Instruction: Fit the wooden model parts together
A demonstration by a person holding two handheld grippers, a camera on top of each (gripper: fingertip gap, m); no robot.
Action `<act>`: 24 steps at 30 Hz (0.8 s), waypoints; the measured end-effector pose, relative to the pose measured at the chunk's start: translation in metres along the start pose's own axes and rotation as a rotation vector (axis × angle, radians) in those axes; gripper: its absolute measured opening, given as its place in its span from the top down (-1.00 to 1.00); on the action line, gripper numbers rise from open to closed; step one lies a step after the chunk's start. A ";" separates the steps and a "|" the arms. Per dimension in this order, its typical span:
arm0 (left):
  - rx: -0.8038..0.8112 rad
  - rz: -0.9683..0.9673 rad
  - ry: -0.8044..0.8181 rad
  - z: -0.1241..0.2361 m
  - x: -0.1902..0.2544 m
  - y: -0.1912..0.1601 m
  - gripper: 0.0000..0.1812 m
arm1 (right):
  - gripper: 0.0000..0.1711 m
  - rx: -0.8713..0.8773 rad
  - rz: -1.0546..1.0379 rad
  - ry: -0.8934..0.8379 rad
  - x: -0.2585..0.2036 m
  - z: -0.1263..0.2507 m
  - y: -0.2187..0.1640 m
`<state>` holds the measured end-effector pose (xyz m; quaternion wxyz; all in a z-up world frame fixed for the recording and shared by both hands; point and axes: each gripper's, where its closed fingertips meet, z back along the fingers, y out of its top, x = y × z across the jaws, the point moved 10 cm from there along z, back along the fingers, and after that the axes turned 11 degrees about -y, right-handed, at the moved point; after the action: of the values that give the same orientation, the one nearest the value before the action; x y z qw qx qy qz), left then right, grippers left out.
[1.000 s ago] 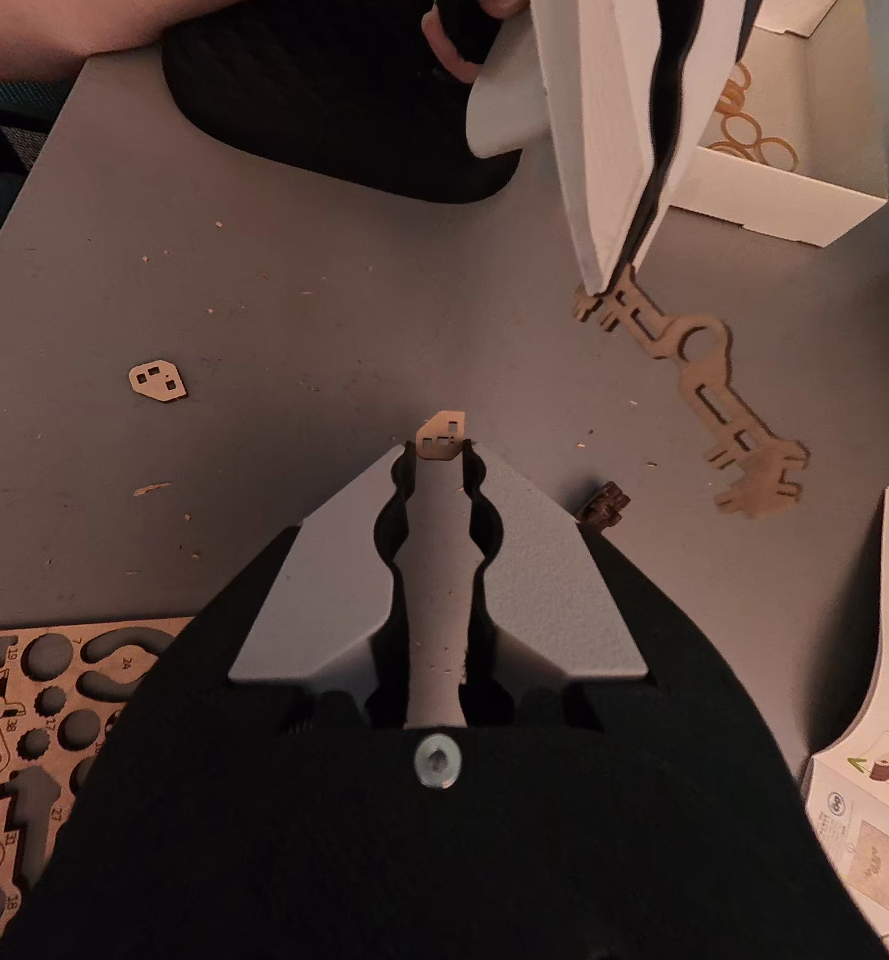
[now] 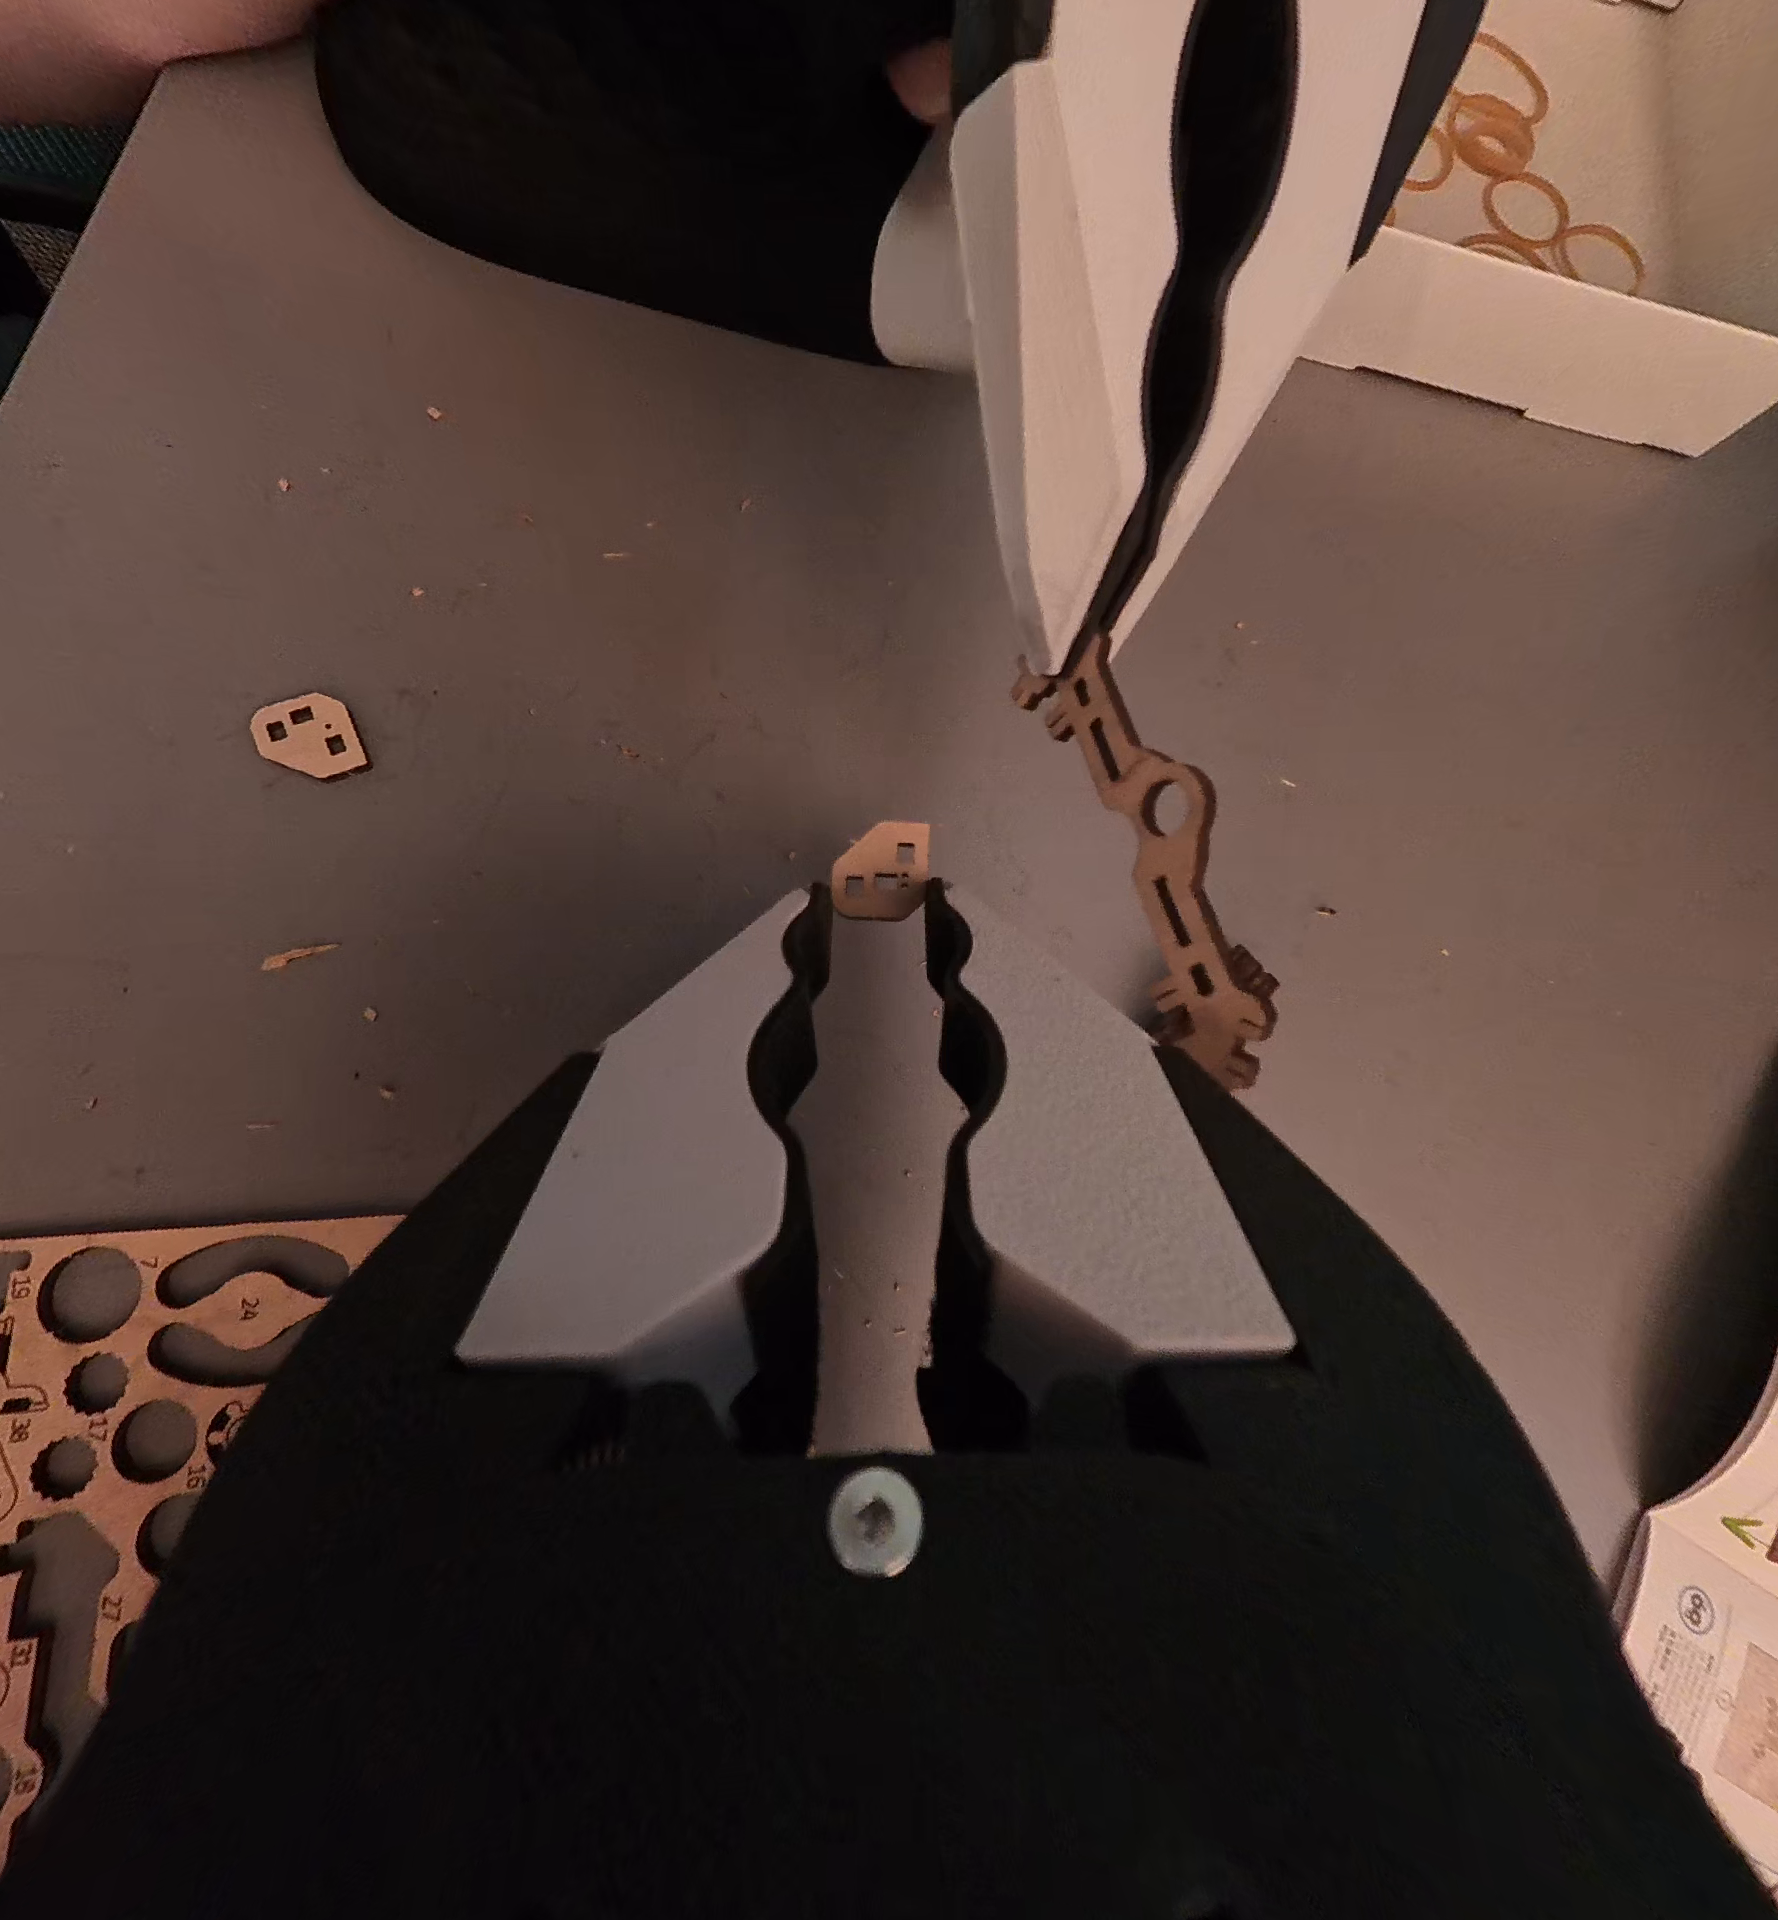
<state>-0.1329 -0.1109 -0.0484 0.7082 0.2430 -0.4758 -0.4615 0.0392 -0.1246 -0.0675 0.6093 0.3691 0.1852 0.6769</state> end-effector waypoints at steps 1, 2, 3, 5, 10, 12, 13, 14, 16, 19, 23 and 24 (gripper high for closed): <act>0.000 0.009 -0.002 0.000 -0.001 0.000 0.99 | 0.80 0.000 -0.001 0.000 0.000 0.000 0.000; 0.003 0.018 -0.006 0.000 -0.001 -0.001 0.99 | 0.80 -0.001 -0.001 0.000 0.000 0.000 0.000; 0.008 0.026 -0.010 0.000 -0.002 -0.001 0.99 | 0.80 -0.002 0.000 -0.002 0.000 0.000 0.000; 0.015 0.040 -0.017 0.001 -0.003 -0.001 0.99 | 0.80 -0.002 -0.001 -0.005 0.001 0.000 0.000; 0.021 0.090 -0.030 0.001 -0.007 -0.003 0.99 | 0.80 -0.001 -0.009 -0.006 0.002 0.001 0.000; 0.016 0.097 -0.034 0.001 -0.007 -0.004 0.99 | 0.80 0.000 -0.016 -0.004 0.002 0.001 0.000; 0.013 0.096 -0.034 0.001 -0.007 -0.004 0.99 | 0.80 0.001 -0.020 -0.006 0.003 0.001 -0.001; 0.008 0.094 -0.036 0.000 -0.006 -0.004 0.99 | 0.80 0.001 -0.025 -0.009 0.004 0.001 -0.001; -0.003 0.092 -0.037 -0.001 -0.006 -0.004 0.99 | 0.80 0.004 -0.035 -0.010 0.005 0.002 -0.001; -0.009 0.105 -0.042 -0.002 -0.007 -0.005 0.99 | 0.80 0.013 -0.053 -0.012 0.006 0.002 0.000; -0.004 0.127 -0.052 -0.004 -0.009 -0.006 0.99 | 0.80 0.030 -0.078 -0.006 0.007 0.003 0.001; -0.003 0.131 -0.052 -0.004 -0.009 -0.007 0.99 | 0.80 0.032 -0.082 -0.008 0.008 0.003 0.001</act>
<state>-0.1334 -0.1062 -0.0593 0.7245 0.1982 -0.5083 -0.4213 0.0410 -0.1179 -0.0625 0.6312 0.3737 0.2085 0.6469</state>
